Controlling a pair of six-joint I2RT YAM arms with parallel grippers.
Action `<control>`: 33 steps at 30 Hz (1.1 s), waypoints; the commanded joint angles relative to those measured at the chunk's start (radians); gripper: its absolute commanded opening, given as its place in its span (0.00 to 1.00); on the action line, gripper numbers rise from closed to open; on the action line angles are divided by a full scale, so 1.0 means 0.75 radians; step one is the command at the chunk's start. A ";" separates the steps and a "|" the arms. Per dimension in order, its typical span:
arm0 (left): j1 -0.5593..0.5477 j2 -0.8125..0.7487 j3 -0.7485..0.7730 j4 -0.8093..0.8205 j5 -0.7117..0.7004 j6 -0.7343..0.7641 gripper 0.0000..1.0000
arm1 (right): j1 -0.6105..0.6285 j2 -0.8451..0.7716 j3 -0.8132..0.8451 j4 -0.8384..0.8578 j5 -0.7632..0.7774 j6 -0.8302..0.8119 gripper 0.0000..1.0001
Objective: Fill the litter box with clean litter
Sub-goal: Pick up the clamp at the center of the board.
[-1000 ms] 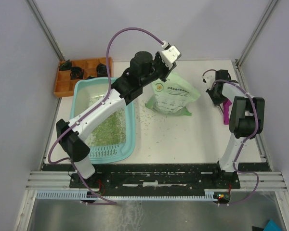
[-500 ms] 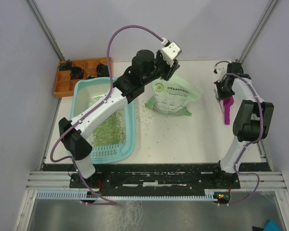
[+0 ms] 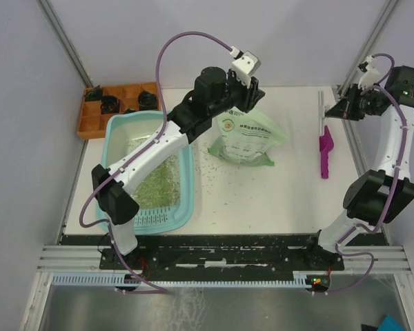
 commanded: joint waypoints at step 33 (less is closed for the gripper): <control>0.162 0.354 0.119 1.209 0.801 -1.295 0.70 | 0.061 -0.447 -0.318 0.457 -1.113 0.528 0.02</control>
